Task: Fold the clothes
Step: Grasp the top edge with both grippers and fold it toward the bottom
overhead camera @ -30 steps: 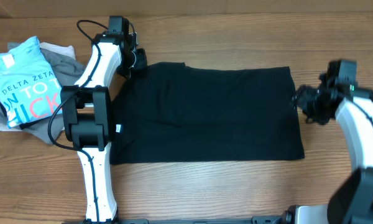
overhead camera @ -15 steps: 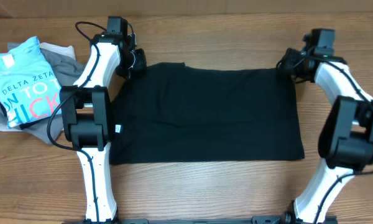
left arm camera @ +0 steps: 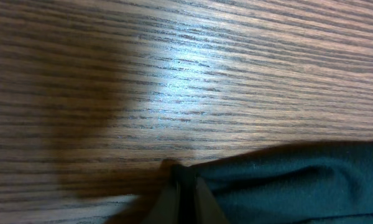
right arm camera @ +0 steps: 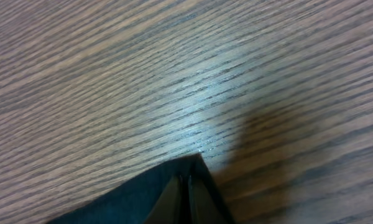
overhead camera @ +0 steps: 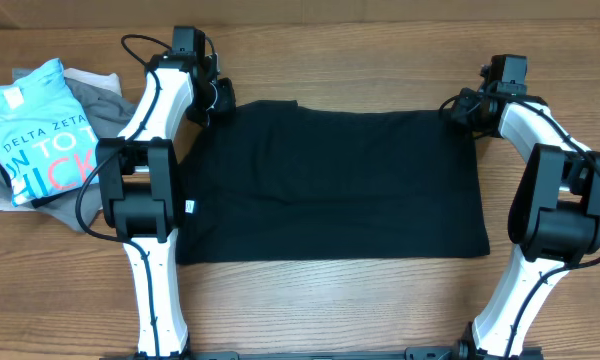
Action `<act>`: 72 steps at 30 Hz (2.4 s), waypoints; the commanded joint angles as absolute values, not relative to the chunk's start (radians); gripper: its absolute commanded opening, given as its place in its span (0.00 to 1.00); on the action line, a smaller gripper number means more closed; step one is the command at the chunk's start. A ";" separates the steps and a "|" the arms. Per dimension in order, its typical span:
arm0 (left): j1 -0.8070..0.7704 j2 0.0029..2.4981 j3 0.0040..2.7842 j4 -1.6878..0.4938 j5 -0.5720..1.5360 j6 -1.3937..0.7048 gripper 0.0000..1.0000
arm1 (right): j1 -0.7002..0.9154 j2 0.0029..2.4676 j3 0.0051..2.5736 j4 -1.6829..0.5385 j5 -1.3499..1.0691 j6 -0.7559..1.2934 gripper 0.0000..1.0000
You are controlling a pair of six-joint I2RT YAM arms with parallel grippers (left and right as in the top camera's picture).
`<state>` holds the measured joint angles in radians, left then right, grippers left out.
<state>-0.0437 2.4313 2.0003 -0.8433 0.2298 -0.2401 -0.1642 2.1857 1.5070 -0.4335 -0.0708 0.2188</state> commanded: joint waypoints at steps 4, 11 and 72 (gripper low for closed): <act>-0.028 2.452 2.018 -0.860 0.239 -0.247 0.04 | -0.187 2.186 1.546 -0.486 -0.010 0.267 0.04; -0.019 2.386 2.026 -0.891 0.282 -0.247 0.04 | -0.226 2.108 1.626 -0.651 0.007 0.289 0.04; -0.102 2.180 1.706 -1.673 0.074 -0.173 0.04 | -0.238 1.960 1.376 -1.522 0.228 0.372 0.04</act>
<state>-0.0986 2.2120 1.7638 -1.6817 0.1158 -0.1612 -0.2295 1.9942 1.4067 -1.5299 0.1905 0.3359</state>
